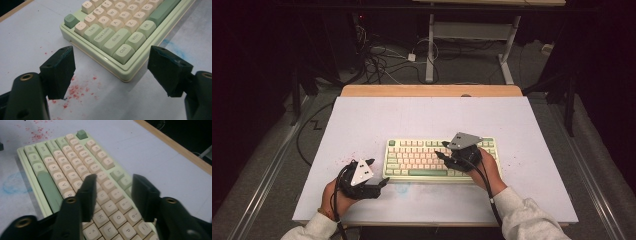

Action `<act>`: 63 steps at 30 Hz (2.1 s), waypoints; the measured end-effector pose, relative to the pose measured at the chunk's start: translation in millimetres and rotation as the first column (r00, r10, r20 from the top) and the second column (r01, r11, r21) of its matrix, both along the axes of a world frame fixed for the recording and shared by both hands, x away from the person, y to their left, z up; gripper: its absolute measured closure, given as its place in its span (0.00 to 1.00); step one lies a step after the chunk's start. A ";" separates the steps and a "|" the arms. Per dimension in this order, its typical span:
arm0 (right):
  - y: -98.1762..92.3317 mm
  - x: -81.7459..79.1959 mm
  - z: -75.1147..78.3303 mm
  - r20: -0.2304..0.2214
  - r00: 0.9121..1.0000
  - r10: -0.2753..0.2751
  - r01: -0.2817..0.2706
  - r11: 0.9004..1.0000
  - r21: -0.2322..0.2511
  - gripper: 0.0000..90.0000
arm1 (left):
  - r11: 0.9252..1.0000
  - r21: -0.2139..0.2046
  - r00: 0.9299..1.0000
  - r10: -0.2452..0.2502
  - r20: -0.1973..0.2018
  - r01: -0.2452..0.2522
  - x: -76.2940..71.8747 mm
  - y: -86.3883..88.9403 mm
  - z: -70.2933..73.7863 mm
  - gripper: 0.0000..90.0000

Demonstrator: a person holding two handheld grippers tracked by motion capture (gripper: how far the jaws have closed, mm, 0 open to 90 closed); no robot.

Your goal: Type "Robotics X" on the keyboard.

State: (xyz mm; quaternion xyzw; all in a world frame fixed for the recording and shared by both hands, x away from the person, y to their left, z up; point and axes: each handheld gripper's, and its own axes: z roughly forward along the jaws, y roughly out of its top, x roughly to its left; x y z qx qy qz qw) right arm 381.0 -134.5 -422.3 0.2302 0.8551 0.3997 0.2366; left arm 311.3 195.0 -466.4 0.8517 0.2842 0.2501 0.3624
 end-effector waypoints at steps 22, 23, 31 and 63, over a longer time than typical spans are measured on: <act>-18.6 -18.1 9.4 0.060 0.998 -0.010 0.006 0.998 0.061 0.27 | 1.000 -0.001 1.000 0.004 -0.008 -0.004 0.4 -0.2 0.1 0.22; -20.7 -19.7 9.5 0.072 0.997 -0.007 0.003 0.998 0.058 0.27 | 1.000 0.000 1.000 0.003 -0.009 -0.003 0.3 -0.3 0.3 0.22; -44.3 -35.4 8.0 0.097 0.995 -0.035 0.027 0.997 0.078 0.25 | 1.000 -0.001 1.000 -0.001 -0.003 0.001 -0.3 -1.2 2.2 0.22; -101.6 -75.2 -18.1 0.133 0.985 -0.109 0.106 0.994 0.031 0.25 | 0.997 -0.014 0.995 -0.078 -0.069 0.077 9.5 -21.2 8.6 0.69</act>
